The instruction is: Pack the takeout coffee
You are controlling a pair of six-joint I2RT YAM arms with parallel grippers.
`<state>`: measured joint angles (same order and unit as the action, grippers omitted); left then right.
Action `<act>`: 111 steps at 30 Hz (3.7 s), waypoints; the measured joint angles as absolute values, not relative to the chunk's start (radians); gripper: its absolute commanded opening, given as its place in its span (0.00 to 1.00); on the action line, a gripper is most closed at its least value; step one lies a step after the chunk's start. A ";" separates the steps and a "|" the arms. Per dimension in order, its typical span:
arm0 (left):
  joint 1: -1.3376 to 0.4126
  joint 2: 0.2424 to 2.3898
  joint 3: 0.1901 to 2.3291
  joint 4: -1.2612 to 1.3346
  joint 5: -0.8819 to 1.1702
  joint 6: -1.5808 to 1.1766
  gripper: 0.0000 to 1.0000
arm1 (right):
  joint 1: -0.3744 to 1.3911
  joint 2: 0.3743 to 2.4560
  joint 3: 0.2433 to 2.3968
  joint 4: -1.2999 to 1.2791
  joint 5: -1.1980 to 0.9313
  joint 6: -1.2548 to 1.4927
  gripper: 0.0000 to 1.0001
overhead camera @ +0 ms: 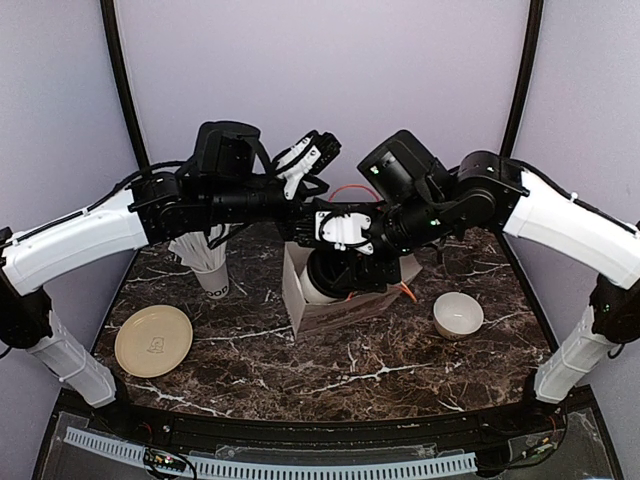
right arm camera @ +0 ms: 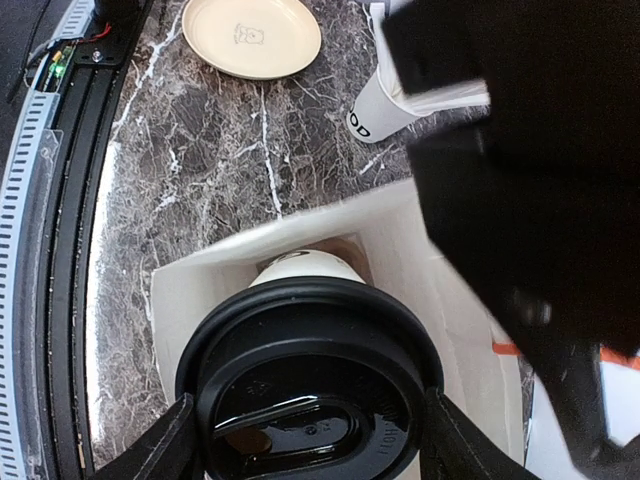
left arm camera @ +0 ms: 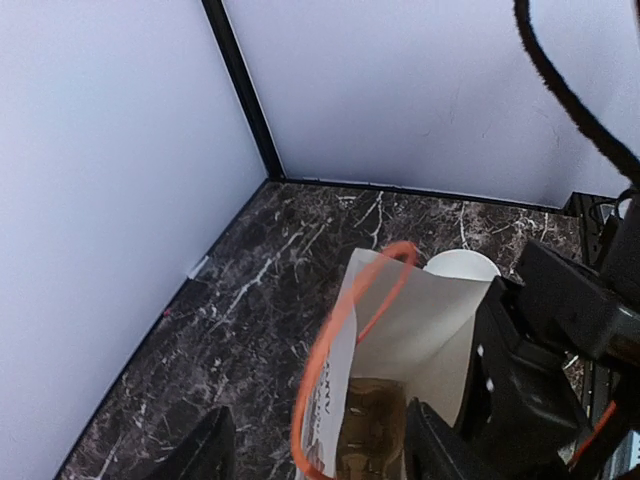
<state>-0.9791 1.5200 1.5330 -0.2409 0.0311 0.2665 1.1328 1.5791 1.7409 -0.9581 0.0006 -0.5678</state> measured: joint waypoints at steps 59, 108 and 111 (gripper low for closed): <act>-0.897 1.573 1.657 -0.449 -0.260 -0.187 0.25 | 0.708 1.284 1.827 -0.871 0.108 -0.612 0.55; -0.906 1.814 1.975 -0.434 0.125 0.106 0.53 | 0.892 1.365 1.558 -0.962 0.005 -0.786 0.51; -0.923 1.806 1.956 -0.435 0.081 0.124 0.57 | 0.938 1.364 1.538 -0.989 0.027 -0.796 0.51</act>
